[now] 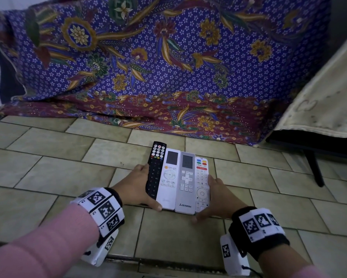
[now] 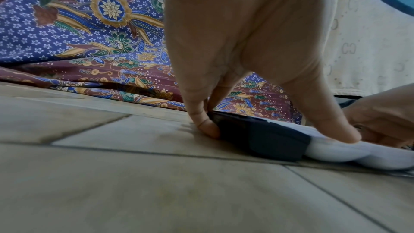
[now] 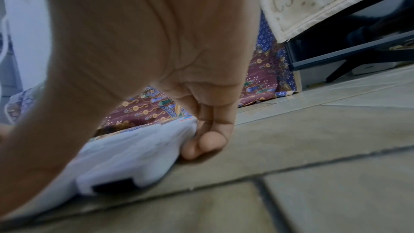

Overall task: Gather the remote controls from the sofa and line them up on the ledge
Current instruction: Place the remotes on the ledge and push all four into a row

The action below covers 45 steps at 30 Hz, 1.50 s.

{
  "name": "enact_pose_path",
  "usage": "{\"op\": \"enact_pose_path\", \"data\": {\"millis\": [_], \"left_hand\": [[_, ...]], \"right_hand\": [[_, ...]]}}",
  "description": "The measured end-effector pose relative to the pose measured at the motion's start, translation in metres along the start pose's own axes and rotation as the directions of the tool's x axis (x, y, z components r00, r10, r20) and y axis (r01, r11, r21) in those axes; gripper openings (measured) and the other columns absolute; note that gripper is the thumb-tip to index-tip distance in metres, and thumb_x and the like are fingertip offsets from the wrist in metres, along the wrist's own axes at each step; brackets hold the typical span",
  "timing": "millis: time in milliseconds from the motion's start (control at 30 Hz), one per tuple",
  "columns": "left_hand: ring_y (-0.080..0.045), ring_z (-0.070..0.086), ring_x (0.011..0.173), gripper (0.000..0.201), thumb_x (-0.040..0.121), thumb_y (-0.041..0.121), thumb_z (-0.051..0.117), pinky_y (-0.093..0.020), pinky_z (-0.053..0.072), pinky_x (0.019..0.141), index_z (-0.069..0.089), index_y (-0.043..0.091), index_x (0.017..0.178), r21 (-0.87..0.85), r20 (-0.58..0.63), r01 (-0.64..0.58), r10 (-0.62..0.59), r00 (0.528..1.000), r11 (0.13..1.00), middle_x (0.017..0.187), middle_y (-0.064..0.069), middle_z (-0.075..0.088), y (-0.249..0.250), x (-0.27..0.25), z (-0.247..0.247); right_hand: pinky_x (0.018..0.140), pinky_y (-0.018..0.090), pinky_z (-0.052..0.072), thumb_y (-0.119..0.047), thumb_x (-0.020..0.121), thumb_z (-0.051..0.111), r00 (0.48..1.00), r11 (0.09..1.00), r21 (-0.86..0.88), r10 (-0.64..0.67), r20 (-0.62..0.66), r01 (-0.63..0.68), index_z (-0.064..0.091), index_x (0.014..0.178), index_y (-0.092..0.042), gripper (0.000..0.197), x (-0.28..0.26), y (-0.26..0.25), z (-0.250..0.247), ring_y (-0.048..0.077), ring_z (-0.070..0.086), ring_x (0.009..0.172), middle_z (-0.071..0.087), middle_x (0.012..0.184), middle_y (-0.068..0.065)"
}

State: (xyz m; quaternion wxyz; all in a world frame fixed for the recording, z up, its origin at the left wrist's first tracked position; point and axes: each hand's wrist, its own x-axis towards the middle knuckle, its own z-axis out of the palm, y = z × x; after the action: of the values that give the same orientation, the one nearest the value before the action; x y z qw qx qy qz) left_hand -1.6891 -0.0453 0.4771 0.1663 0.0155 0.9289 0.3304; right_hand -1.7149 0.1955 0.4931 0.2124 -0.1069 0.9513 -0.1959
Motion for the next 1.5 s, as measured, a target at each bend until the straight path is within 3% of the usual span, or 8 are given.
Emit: {"op": "enact_pose_path", "data": {"millis": [133,367,600,867,1133,1500], "left_hand": [[-0.015,0.030,0.133,0.124,0.044,0.043,0.087,-0.032,0.033,0.112,0.019,0.022,0.146,0.007,-0.019,0.023,-0.023,1.000,1.000,0.142,-0.001,0.033,0.000,0.002,0.003],[-0.016,0.030,0.133,0.122,0.043,0.042,0.087,-0.034,0.034,0.112,0.022,0.023,0.145,0.003,-0.019,0.027,-0.027,0.999,1.000,0.141,0.000,0.035,-0.001,0.005,0.005],[-0.015,0.030,0.131,0.117,0.044,0.041,0.087,-0.034,0.035,0.110,0.026,0.023,0.142,-0.014,-0.028,0.020,-0.020,0.999,1.000,0.137,0.001,0.040,0.000,0.010,0.004],[-0.018,0.036,0.127,0.121,0.034,0.049,0.085,-0.039,0.039,0.107,0.031,0.022,0.139,0.031,-0.017,0.073,-0.073,0.997,0.997,0.136,0.000,0.043,0.001,0.026,-0.006],[-0.019,0.036,0.128,0.121,0.039,0.044,0.088,-0.038,0.037,0.109,0.030,0.019,0.141,0.044,-0.010,0.099,-0.099,0.995,0.994,0.137,-0.003,0.041,0.000,0.036,-0.011],[-0.023,0.028,0.132,0.125,0.039,0.052,0.085,-0.042,0.032,0.111,0.025,0.020,0.144,0.137,0.004,0.133,-0.135,0.991,0.982,0.142,-0.002,0.037,0.001,0.037,-0.012]], "right_hand": [[0.103,0.032,0.038,-0.044,0.043,0.089,0.998,0.998,-0.012,0.056,-0.017,-0.056,0.017,0.140,-0.016,0.124,0.000,-0.003,0.004,0.020,0.038,0.125,0.036,0.133,0.005],[0.105,0.031,0.037,-0.041,0.047,0.088,0.997,0.997,-0.009,0.075,0.005,-0.075,0.012,0.144,-0.015,0.126,0.000,-0.004,0.002,0.020,0.036,0.129,0.033,0.137,0.006],[0.099,0.032,0.041,-0.037,0.045,0.089,0.995,0.995,-0.019,0.097,0.003,-0.097,0.022,0.138,-0.015,0.117,0.009,-0.007,-0.005,0.020,0.040,0.123,0.037,0.131,0.005],[0.100,0.035,0.041,-0.037,0.047,0.089,0.993,0.992,-0.038,0.118,0.018,-0.117,0.027,0.135,-0.014,0.110,0.023,-0.013,-0.014,0.021,0.040,0.122,0.039,0.129,0.007],[0.100,0.034,0.041,-0.038,0.047,0.089,0.992,0.991,-0.050,0.122,0.030,-0.120,0.025,0.136,-0.012,0.112,0.032,-0.018,-0.021,0.021,0.040,0.123,0.038,0.130,0.008],[0.101,0.035,0.040,-0.036,0.048,0.089,0.987,0.988,-0.032,0.153,0.040,-0.152,0.022,0.139,-0.014,0.114,0.032,-0.016,-0.021,0.021,0.038,0.124,0.037,0.132,0.007]]}}
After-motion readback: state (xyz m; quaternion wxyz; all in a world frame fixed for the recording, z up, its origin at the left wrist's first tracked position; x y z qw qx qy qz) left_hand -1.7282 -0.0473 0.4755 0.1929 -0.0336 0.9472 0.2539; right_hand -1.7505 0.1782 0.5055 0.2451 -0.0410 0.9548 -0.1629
